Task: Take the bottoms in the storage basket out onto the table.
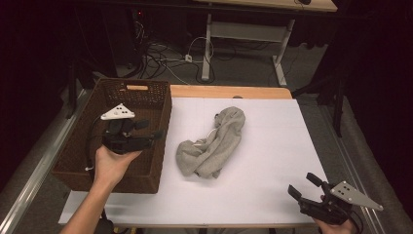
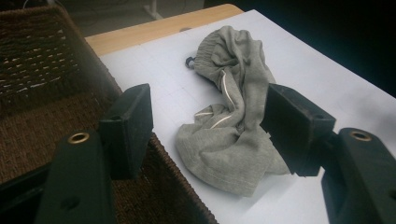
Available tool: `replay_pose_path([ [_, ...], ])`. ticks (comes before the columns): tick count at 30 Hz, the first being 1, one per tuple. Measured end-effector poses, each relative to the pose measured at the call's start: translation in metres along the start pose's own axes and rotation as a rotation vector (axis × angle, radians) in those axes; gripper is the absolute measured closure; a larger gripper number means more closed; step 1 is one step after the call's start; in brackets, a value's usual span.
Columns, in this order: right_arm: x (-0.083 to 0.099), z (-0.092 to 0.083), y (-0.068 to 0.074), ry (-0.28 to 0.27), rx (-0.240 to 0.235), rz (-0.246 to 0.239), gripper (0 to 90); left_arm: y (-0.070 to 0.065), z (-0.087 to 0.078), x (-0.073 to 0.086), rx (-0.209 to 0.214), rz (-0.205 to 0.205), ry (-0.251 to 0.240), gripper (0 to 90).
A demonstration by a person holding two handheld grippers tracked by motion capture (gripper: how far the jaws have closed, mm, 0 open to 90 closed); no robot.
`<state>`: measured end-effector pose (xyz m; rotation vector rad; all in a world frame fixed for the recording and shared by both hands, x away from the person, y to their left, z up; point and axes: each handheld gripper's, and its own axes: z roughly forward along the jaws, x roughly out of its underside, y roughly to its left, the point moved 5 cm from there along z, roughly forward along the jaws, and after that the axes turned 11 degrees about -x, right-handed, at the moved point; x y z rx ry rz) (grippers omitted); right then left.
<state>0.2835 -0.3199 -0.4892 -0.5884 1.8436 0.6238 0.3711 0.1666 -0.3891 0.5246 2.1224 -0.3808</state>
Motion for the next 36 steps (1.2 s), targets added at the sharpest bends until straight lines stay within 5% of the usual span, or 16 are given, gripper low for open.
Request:
replay_pose_path([
  [36, 0.0, 0.0, 0.0, 0.0, 0.001, 0.001, 17.3, 0.018, -0.039, 0.025, -0.067, -0.024, -0.068, 32.7],
])
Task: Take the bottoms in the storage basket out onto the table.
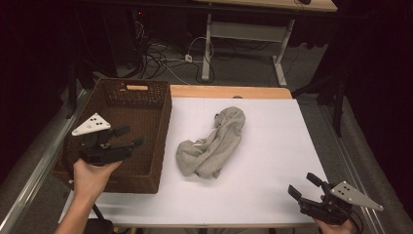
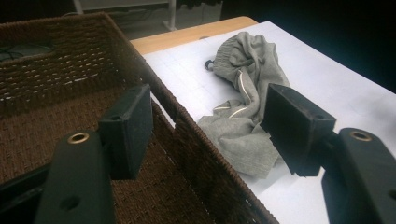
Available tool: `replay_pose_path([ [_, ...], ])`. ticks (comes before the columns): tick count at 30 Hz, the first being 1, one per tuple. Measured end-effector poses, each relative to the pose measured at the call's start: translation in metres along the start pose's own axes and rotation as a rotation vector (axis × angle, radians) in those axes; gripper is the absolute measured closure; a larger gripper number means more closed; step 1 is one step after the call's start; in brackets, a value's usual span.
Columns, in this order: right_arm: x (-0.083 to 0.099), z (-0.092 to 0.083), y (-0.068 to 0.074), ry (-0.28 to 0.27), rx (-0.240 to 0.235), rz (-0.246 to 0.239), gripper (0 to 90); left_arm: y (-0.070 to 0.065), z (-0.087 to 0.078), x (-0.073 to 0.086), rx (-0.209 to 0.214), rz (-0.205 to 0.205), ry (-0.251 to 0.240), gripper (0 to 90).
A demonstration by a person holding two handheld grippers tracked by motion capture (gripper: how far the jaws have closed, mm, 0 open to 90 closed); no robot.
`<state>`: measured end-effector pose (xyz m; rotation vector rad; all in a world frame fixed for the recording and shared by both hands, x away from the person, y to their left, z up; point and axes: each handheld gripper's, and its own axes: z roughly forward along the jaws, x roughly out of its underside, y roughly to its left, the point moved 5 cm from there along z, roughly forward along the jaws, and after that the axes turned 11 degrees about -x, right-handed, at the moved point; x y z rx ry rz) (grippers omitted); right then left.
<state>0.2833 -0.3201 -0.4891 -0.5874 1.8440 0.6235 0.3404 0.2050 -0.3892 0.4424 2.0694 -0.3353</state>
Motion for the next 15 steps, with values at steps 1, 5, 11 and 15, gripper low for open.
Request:
replay_pose_path([
  [1, 0.0, 0.0, 0.0, 0.0, 0.0, 0.0, 17.3, 0.001, -0.001, 0.001, -0.001, -0.002, -0.002, 32.7],
  [5, 0.0, 0.0, 0.0, 0.0, -0.001, 0.0, 17.3, 0.005, -0.005, 0.003, -0.005, -0.015, -0.011, 32.6],
  [11, 0.0, 0.0, 0.0, 0.002, -0.003, -0.002, 17.3, 0.011, -0.007, 0.01, -0.016, -0.033, -0.019, 32.6],
  [15, -0.001, 0.001, -0.001, 0.002, -0.007, -0.003, 17.3, 0.014, -0.009, 0.016, -0.021, -0.044, -0.025, 32.6],
])
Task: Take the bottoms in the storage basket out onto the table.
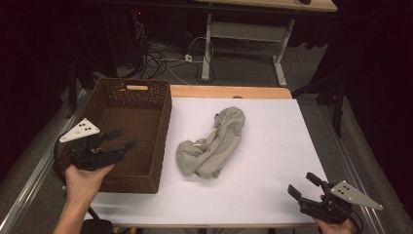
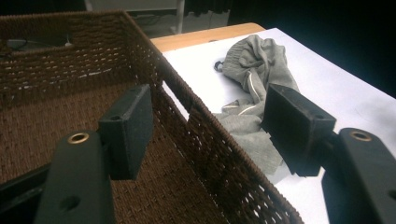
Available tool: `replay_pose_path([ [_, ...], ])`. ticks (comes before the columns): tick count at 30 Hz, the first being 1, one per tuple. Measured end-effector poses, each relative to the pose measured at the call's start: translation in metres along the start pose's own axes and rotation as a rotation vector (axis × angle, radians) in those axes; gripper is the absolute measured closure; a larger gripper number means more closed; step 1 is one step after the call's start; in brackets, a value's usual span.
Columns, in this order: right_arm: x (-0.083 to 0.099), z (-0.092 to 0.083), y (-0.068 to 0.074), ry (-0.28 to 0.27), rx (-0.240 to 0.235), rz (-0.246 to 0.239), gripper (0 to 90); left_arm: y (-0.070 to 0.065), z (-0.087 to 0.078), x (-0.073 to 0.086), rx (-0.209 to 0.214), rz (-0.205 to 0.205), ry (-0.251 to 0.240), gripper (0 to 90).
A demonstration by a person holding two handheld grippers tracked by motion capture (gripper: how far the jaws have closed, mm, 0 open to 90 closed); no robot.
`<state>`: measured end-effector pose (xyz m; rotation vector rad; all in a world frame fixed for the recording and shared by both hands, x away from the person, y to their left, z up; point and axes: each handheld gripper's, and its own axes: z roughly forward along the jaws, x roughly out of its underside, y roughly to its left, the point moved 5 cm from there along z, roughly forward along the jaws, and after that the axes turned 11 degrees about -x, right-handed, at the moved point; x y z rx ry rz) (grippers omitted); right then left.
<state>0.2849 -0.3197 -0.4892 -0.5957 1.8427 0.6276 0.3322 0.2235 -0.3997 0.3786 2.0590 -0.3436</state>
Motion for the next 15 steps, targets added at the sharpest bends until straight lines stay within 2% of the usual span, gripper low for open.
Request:
replay_pose_path([
  [15, -0.001, 0.004, -0.001, 0.005, -0.01, 0.0, 17.3, 0.016, -0.02, 0.023, -0.031, -0.057, -0.044, 32.6],
])
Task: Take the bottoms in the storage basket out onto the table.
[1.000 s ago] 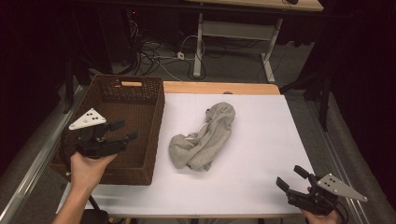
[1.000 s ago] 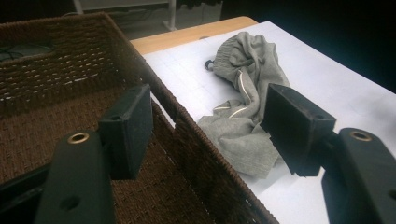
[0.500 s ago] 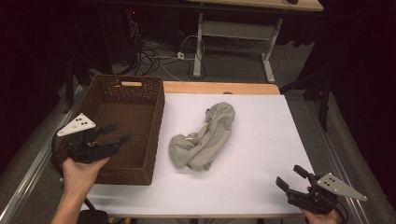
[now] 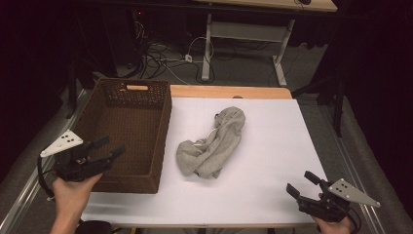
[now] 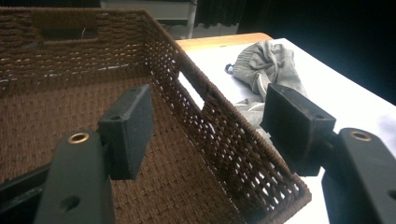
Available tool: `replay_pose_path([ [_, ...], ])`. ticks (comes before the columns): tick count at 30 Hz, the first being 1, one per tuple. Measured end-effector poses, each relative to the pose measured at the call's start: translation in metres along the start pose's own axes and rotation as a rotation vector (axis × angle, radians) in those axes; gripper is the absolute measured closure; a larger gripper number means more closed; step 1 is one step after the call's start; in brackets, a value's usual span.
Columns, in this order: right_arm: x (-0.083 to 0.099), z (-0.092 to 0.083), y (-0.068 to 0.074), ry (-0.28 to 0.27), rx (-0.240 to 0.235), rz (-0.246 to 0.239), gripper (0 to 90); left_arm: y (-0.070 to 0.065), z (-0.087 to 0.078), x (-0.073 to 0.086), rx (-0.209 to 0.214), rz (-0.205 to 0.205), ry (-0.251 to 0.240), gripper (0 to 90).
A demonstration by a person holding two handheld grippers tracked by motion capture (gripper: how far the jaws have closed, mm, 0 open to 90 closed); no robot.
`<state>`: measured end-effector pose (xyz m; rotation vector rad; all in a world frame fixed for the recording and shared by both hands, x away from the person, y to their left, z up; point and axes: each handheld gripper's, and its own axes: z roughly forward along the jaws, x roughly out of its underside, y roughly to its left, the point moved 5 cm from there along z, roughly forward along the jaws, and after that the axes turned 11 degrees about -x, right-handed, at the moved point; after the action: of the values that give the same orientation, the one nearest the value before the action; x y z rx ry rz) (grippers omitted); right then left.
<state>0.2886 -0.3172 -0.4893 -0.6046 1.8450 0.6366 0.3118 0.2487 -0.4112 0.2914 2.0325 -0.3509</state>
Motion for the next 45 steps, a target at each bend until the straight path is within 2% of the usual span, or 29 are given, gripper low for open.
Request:
replay_pose_path([
  [10, 0.0, 0.0, 0.0, -0.003, 0.004, 0.0, 17.3, 0.006, -0.006, 0.012, -0.014, -0.024, -0.019, 32.6],
  [18, 0.0, -0.001, 0.001, -0.005, 0.005, 0.0, 17.3, 0.006, -0.007, 0.02, -0.029, -0.015, -0.024, 32.4],
  [45, 0.001, -0.005, 0.002, -0.011, 0.014, 0.001, 17.3, 0.009, -0.008, 0.043, -0.029, -0.043, -0.031, 32.3],
])
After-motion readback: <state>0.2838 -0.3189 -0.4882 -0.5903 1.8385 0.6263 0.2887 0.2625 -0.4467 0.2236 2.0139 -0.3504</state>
